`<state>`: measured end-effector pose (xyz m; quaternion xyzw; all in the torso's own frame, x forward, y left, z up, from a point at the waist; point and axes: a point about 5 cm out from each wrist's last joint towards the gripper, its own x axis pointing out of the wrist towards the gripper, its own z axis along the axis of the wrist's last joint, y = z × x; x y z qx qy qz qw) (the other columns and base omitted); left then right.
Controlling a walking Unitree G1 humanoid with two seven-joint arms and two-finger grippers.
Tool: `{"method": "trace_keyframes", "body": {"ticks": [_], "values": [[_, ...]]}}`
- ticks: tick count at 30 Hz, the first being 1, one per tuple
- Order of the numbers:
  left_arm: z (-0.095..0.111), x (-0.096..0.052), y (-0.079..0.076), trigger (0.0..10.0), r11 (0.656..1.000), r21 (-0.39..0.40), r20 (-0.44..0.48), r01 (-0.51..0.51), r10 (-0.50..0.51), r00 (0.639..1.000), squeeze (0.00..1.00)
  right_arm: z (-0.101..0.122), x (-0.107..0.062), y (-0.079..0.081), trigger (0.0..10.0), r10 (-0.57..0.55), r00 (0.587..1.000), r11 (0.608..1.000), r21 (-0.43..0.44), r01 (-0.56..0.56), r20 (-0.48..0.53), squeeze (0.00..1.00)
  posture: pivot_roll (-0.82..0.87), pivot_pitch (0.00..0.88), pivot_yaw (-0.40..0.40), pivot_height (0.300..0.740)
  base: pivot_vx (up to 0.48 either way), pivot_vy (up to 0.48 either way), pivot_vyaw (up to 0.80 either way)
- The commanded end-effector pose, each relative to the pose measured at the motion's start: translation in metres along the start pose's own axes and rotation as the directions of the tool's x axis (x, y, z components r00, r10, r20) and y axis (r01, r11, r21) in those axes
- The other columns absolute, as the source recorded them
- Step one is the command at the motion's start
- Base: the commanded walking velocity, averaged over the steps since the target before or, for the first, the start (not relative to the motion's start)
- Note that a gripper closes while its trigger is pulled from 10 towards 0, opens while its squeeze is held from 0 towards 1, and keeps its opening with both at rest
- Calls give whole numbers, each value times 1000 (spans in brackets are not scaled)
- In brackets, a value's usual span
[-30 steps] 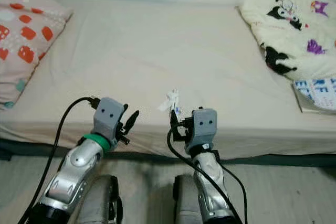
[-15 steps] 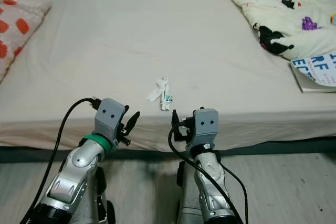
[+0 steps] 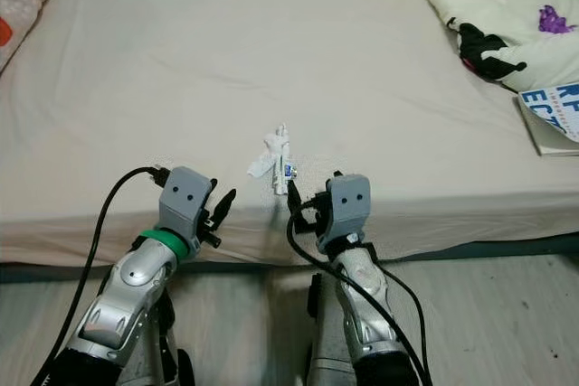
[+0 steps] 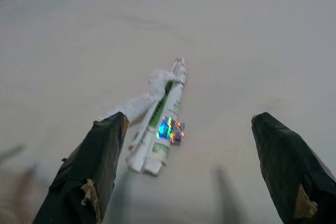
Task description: Clean up the room
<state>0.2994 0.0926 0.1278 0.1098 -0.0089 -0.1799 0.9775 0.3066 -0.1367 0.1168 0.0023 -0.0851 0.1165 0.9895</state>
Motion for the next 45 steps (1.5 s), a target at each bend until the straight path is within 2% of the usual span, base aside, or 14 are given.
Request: {"method": "trace_keyframes", "body": {"ticks": [1, 6, 12, 13, 15, 16, 18, 19, 24, 25, 33, 42, 43, 45], "values": [[-5, -2, 0, 10000, 1000, 9, -19, -3, 3, 1000, 0, -9, 2, -1, 10000, -15, 999, 1000, 8, 15, -39, 0, 9, 133, 45, 530, 0, 0, 0], [-2, -1, 0, 10000, 1000, 13, -12, -3, 3, 1000, 0, -15, 14, -8, 10000, -72, 993, 997, 27, 74, -89, 0, 19, 140, 46, 530, 0, 0, 0], [15, -3, 8, 10000, 999, 46, 42, -11, 9, 999, 0, -19, 36, -22, 10000, -152, 973, 970, 160, 180, -176, 47, 62, 164, 41, 530, 0, 0, 0], [23, -7, 16, 10000, 998, 58, 64, -24, 20, 998, 0, -14, 45, -24, 10000, -141, 974, 970, 172, 172, -180, 216, 81, 172, 34, 530, 0, 0, 0], [25, -7, 18, 10000, 998, 61, 68, -27, 23, 997, 0, -13, 48, -24, 10000, -137, 974, 971, 172, 168, -180, 216, 81, 172, 34, 530, 0, 0, 0], [29, -11, 23, 10000, 997, 70, 78, -37, 31, 996, 0, -11, 51, -25, 10000, -126, 975, 974, 163, 156, -183, 529, 115, 195, 15, 530, 0, 0, 0], [33, -15, 30, 10000, 996, 80, 88, -47, 40, 995, 0, -9, 55, -25, 10000, -114, 976, 977, 158, 144, -185, 604, 124, 201, 11, 530, 0, 0, 0], [37, -19, 36, 10000, 994, 89, 96, -58, 49, 994, 0, -7, 59, -25, 10000, -104, 977, 980, 149, 133, -187, 898, 132, 207, 7, 530, 0, 0, 0], [48, -34, 59, 10000, 989, 117, 102, -96, 84, 991, 0, 1, 72, -22, 10000, -57, 980, 987, 138, 85, -192, 835, 164, 235, -15, 530, 0, 0, 0], [49, -37, 61, 10000, 987, 123, 101, -103, 90, 991, 0, 1, 73, -21, 10000, -46, 980, 989, 132, 72, -196, 0, 184, 251, -26, 530, 0, 0, 0], [48, -48, 58, 10000, 986, 120, 79, -119, 110, 991, 0, 1, 78, -12, 10000, 8, 978, 989, 149, 24, -207, 0, 209, 286, -48, 530, 0, 0, 0], [46, -62, 56, 10000, 985, 114, 31, -129, 126, 992, 0, -19, 72, -1, 10000, 31, 943, 976, 212, 43, -332, 0, 253, 319, -57, 530, 0, 0, 0], [46, -64, 55, 10000, 985, 111, 27, -134, 131, 991, 0, -22, 72, 2, 9216, 51, 929, 978, 208, 28, -367, 0, 258, 324, -60, 530, 0, 0, 0], [46, -65, 54, 10000, 985, 108, 22, -136, 134, 991, 0, -24, 71, 3, 9216, 59, 920, 980, 200, 21, -387, 0, 258, 324, -60, 530, 0, 0, 0]]}}
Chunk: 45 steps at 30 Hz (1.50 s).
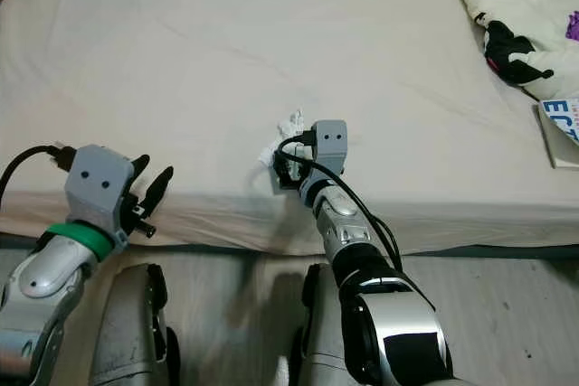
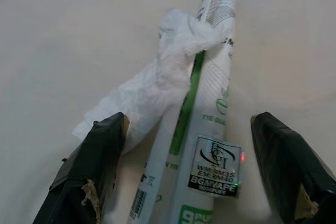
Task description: Clean up the room
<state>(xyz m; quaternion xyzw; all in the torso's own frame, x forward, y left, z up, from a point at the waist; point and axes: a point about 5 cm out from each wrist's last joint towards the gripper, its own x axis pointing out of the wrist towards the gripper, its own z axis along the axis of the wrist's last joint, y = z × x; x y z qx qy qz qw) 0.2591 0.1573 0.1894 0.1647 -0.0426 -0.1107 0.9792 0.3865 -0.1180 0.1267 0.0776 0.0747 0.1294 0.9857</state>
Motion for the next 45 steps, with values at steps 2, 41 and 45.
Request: {"method": "trace_keyframes", "body": {"ticks": [2, 41, 45], "values": [[-2, -5, -5, 10000, 1000, -13, -19, 7, -7, 1000, 0, -22, -5, -2, 6039, -11, 994, 1000, 7, 12, -110, 0, 258, 328, -65, 530, 0, 0, 0], [-2, 23, -26, 10000, 997, -71, 3, 9, -8, 1000, 0, 40, -2, -19, 0, 134, 976, 983, 99, -152, 172, 0, 167, 209, -59, 530, 0, 0, 0], [0, 26, -31, 10000, 997, -76, 16, 17, -16, 1000, 0, 52, -7, -12, 0, 217, 934, 966, 77, -247, 283, 0, 153, 194, -54, 530, 0, 0, 0]]}}
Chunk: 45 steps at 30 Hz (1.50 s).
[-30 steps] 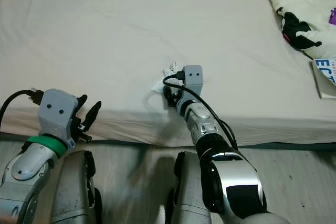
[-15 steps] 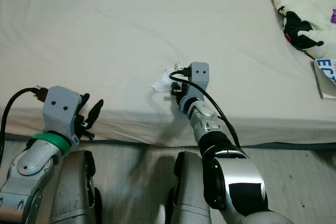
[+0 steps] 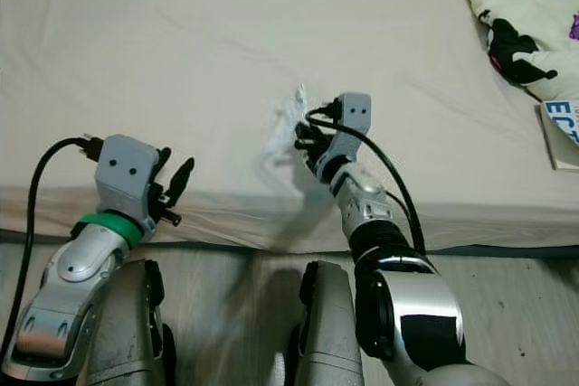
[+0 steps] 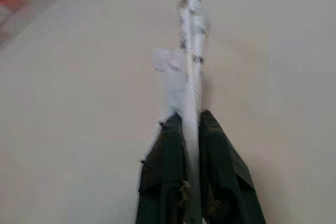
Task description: Clean up the room
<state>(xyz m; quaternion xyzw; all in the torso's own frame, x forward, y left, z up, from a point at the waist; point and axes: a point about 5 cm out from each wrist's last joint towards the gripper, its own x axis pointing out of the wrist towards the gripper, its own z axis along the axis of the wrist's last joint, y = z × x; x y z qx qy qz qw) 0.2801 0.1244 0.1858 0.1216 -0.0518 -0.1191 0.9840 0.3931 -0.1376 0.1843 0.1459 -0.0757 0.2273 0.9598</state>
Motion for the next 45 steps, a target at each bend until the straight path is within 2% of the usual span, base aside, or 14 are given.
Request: {"method": "trace_keyframes", "body": {"ticks": [1, 6, 7, 8, 9, 11, 14, 17, 18, 33, 35, 36, 40, 45], "values": [[-2, 3, -6, 10000, 1000, 4, 2, 6, -6, 1000, 0, 5, -11, 11, 0, 99, 990, 995, -22, -98, 101, 0, 140, 182, -50, 530, 0, 0, 0], [-1, 7, -7, 10000, 1000, -2, 16, 2, -2, 1000, 0, 9, -27, 19, 0, 97, 981, 992, -102, -81, 169, 0, 114, 165, -40, 530, 0, 0, 0], [0, 9, -8, 10000, 1000, -8, 21, 7, -7, 1000, 0, 9, -40, 20, 10000, 53, 979, 989, -145, -24, 196, 0, 95, 156, -33, 530, 0, 0, 0], [0, 9, -8, 10000, 1000, -8, 21, 7, -7, 1000, 0, 9, -40, 20, 10000, 53, 979, 989, -145, -24, 196, 0, 95, 156, -33, 530, 0, 0, 0], [-1, 11, -10, 10000, 1000, -20, 26, 21, -20, 999, 0, 4, -61, 21, 10000, -31, 974, 979, -190, 75, 223, 0, 63, 140, -16, 530, 0, 0, 0], [-3, 13, -11, 10000, 999, -32, 23, 34, -33, 999, 0, 0, -77, 21, 10000, -93, 967, 963, -227, 148, 235, 0, 47, 128, -5, 530, 0, 0, 0], [-3, 13, -11, 10000, 999, -32, 23, 34, -33, 999, 0, 0, -77, 21, 10000, -93, 967, 963, -227, 148, 235, 0, 47, 128, -5, 530, 0, 0, 0], [-4, 17, -13, 10000, 998, -39, 25, 46, -45, 999, 0, -4, -89, 17, 10000, -153, 958, 943, -256, 215, 244, 0, 28, 109, 13, 530, 0, 0, 0], [-4, 20, -15, 10000, 998, -39, 32, 57, -55, 998, 0, -5, -100, 12, 10000, -210, 946, 928, -253, 273, 248, 0, 26, 105, 16, 540, 0, 0, 0], [-14, 23, -20, 10000, 995, -87, 7, 55, -55, 998, 0, -20, -104, 3, 10000, -281, 945, 898, -300, 321, 171, 0, 35, 81, 0, 579, 0, 0, 0], [-32, 21, -23, 10000, 995, -82, -54, 50, -54, 997, 0, -33, -109, 1, 10000, -289, 949, 895, -316, 315, 128, 0, 36, 71, -1, 588, 0, 0, 0], [-32, 21, -23, 10000, 995, -82, -54, 50, -54, 997, 0, -33, -109, 1, 10000, -289, 949, 895, -316, 315, 128, 0, 36, 71, -1, 588, 0, 0, 0], [-90, 6, -14, 10000, 1000, 1, -229, -15, 14, 973, 0, -56, -122, 0, 10000, -326, 943, 883, -336, 327, 62, 0, 31, 60, 5, 608, 0, 0, 0], [-107, -2, -6, 10000, 998, 4, -284, -57, 56, 957, 0, -60, -124, 1, 10000, -331, 942, 882, -338, 329, 56, 0, 25, 54, 8, 617, 0, 0, 0]]}}
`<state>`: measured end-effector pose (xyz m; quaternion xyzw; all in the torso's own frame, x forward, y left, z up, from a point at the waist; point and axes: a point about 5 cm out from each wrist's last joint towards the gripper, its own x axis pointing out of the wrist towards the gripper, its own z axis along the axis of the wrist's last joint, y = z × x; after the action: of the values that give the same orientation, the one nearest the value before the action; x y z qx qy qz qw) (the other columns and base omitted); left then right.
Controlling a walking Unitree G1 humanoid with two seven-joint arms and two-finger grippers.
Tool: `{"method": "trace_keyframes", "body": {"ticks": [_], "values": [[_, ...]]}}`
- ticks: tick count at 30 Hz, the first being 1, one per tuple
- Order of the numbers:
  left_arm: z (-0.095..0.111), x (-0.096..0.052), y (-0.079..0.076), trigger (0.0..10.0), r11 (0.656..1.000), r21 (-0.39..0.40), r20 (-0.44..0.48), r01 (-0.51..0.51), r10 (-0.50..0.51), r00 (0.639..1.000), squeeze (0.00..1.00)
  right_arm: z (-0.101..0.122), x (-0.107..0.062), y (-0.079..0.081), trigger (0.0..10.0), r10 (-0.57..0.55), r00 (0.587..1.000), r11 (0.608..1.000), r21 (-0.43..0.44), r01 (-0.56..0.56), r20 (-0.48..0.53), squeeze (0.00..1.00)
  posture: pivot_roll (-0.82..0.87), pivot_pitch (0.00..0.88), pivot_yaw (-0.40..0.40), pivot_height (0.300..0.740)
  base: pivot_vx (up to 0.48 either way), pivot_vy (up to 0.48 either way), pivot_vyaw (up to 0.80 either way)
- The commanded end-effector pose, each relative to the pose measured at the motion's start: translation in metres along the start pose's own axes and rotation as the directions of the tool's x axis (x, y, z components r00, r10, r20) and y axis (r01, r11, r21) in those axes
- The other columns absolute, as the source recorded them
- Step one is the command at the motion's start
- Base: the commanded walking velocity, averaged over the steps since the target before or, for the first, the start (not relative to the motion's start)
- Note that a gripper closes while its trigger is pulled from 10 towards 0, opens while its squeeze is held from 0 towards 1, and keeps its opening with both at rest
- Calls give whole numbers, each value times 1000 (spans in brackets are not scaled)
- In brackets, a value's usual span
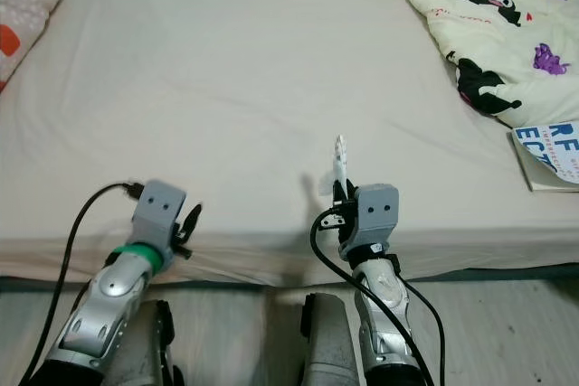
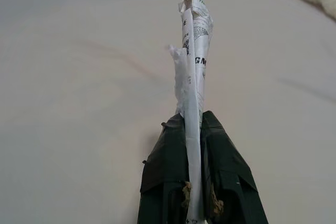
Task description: Clean up the room
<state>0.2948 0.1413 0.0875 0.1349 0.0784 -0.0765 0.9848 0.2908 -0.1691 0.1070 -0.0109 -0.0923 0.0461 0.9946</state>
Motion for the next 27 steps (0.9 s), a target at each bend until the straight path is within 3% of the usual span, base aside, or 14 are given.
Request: {"method": "trace_keyframes", "body": {"ticks": [1, 6, 19, 27], "values": [[-17, -5, 5, 10000, 999, -39, -44, -32, 30, 999, 0, -6, -5, 2, 10000, 0, 1000, 1000, -7, 0, -16, 0, 25, 51, 5, 622, 0, 0, 0], [-29, -11, 16, 10000, 988, -131, -43, -83, 78, 996, 0, -16, -8, 6, 10000, 25, 999, 999, -38, -27, -43, 0, 32, 47, -10, 641, 0, 0, 0], [-39, -8, 3, 10000, 995, -95, -36, -33, 30, 999, 0, -38, -16, 5, 10000, 27, 992, 997, -64, -35, -121, 0, 34, 43, -20, 680, 0, 0, 0], [-51, -7, 3, 10000, 996, -82, -65, -36, 31, 997, 0, -54, -23, 7, 10000, 21, 983, 998, -60, -32, -183, 0, 29, 39, -14, 708, 0, 0, 0]]}}
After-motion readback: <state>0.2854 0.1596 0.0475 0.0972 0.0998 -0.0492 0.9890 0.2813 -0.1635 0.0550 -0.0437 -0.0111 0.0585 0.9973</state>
